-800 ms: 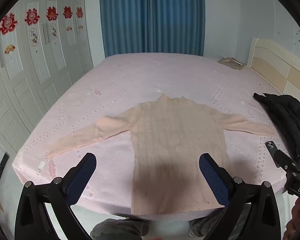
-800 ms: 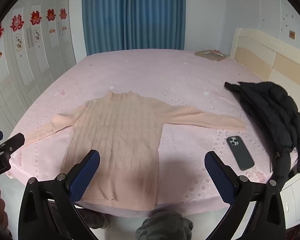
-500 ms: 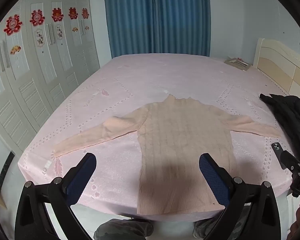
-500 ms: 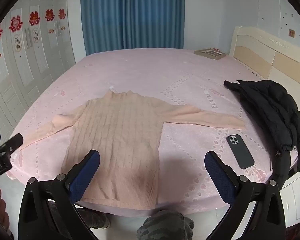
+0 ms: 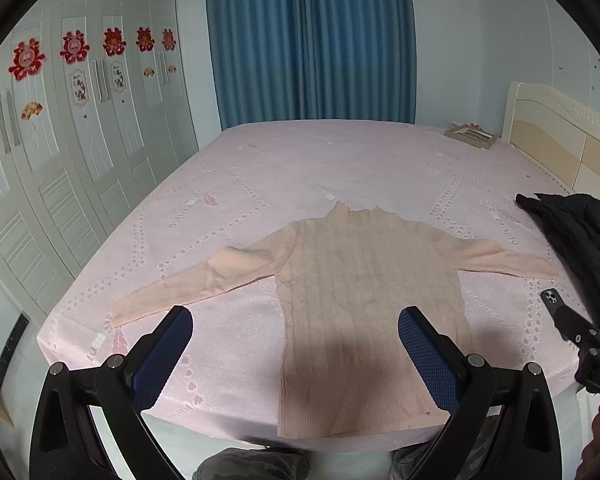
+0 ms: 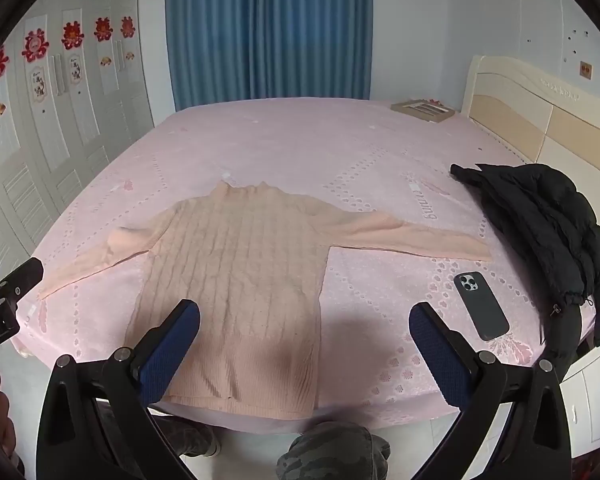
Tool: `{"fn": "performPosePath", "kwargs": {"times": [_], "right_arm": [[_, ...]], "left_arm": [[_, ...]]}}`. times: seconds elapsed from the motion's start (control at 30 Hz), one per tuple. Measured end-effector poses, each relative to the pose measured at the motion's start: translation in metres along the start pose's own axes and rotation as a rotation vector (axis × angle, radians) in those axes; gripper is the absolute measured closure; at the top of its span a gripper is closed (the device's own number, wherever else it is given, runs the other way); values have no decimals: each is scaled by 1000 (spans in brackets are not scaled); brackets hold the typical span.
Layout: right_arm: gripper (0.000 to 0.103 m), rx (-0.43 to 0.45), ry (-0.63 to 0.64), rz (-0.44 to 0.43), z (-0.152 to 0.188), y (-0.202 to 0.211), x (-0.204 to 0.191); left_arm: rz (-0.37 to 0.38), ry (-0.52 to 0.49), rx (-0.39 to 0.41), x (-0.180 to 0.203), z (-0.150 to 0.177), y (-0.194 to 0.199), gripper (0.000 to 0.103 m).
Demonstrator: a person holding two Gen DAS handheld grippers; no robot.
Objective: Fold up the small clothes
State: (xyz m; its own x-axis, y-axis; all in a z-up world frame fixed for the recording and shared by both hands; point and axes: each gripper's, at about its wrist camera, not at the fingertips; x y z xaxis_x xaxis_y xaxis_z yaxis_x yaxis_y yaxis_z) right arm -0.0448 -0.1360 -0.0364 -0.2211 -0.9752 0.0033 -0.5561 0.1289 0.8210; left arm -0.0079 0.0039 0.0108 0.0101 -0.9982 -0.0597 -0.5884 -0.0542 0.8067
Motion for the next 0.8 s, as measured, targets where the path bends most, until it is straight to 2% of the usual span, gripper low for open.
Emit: {"fn": "performPosePath", "kwargs": {"times": [0.8], "right_arm": [[1, 3, 1, 1, 1, 6, 2]], "left_arm": [[26, 29, -13, -4, -2, 4, 0]]}}
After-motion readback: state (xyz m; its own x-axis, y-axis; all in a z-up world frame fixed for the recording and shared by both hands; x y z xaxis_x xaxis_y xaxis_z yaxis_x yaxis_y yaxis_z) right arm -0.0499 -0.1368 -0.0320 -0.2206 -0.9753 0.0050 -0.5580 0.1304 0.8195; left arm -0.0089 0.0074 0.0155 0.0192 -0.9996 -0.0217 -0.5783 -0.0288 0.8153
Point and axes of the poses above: each gripper's, at about its wrist camera, not at the fingertips, and y roughly against the way its jaws point, x to its right, z to its underside, and after that the axes turned 15 degrees about -x, right-handed
